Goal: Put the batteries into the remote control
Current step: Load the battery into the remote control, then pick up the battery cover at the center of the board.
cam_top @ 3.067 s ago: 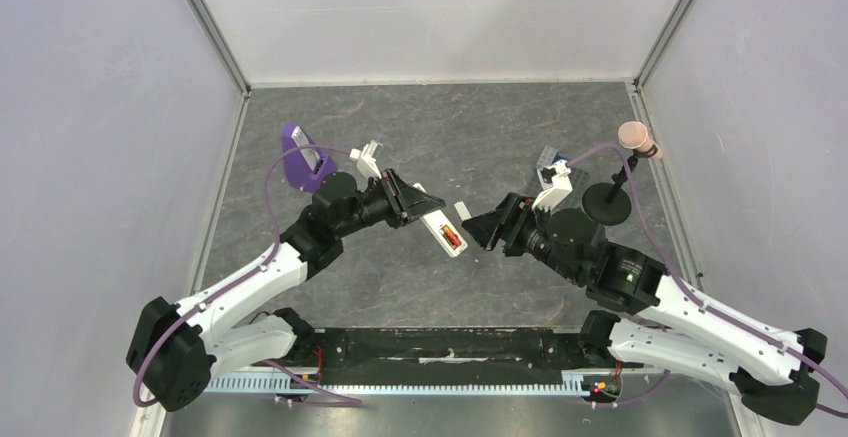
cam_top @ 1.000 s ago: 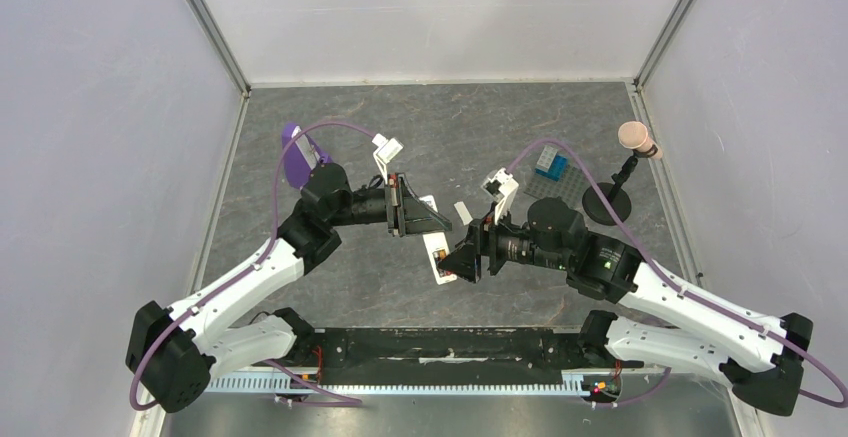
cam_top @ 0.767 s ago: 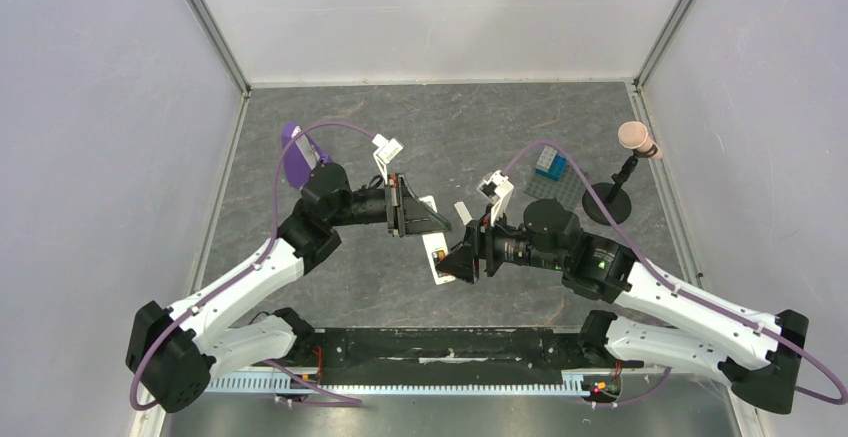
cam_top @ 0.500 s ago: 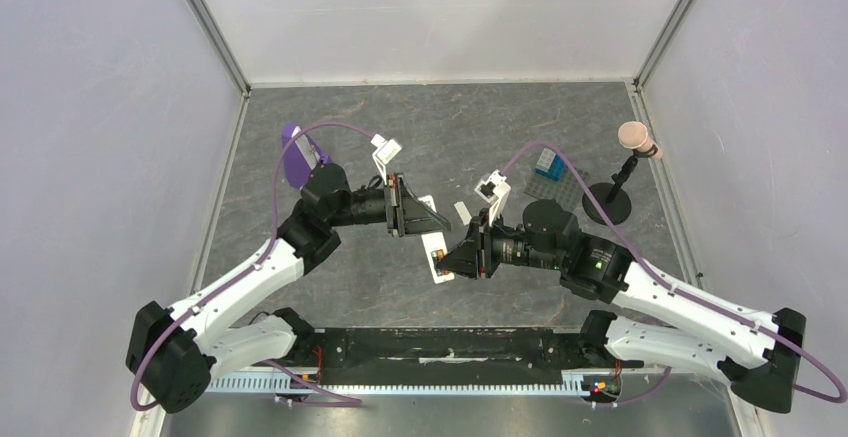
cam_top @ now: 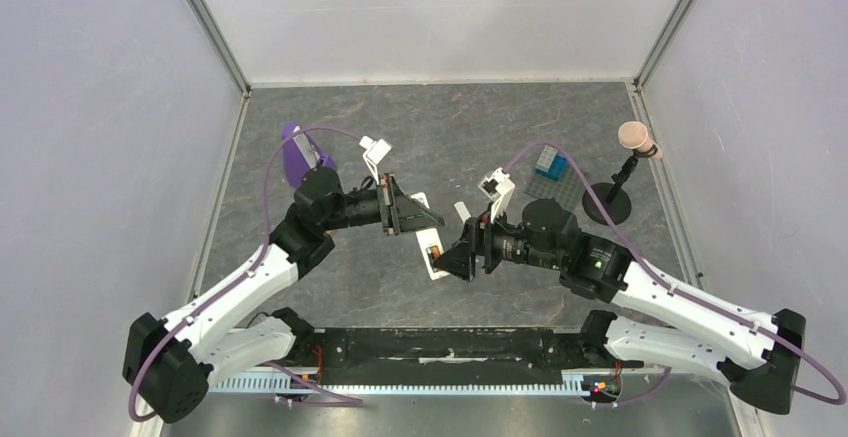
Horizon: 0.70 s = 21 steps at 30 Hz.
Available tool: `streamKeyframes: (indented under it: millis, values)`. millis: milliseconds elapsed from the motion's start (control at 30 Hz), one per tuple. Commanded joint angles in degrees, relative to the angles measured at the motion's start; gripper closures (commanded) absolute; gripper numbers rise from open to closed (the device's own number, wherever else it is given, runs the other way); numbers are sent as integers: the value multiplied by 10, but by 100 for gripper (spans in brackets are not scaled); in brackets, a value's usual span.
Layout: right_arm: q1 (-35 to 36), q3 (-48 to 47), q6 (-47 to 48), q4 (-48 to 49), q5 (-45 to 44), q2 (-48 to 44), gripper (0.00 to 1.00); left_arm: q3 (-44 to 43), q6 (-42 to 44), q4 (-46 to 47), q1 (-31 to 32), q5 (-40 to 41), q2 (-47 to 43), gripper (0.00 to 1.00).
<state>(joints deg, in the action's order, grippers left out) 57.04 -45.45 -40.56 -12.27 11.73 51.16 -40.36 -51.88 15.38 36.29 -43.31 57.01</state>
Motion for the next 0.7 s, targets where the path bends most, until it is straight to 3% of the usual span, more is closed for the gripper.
streamKeyframes:
  millis: [0, 200, 367, 667]
  values:
    - [-8, -6, 0, 8, -31, -22, 25, 18, 17, -37, -21, 70, -28, 98]
    - [-22, -15, 27, -22, -107, -10, 25, 62, 15, -103, -59, 170, -68, 98]
    - [-39, -50, 80, -110, -258, 81, 26, 111, 10, -118, -70, 238, -91, 98]
    - [-110, -99, 204, -78, -278, 307, 31, 147, 24, -113, -82, 256, -113, 98]
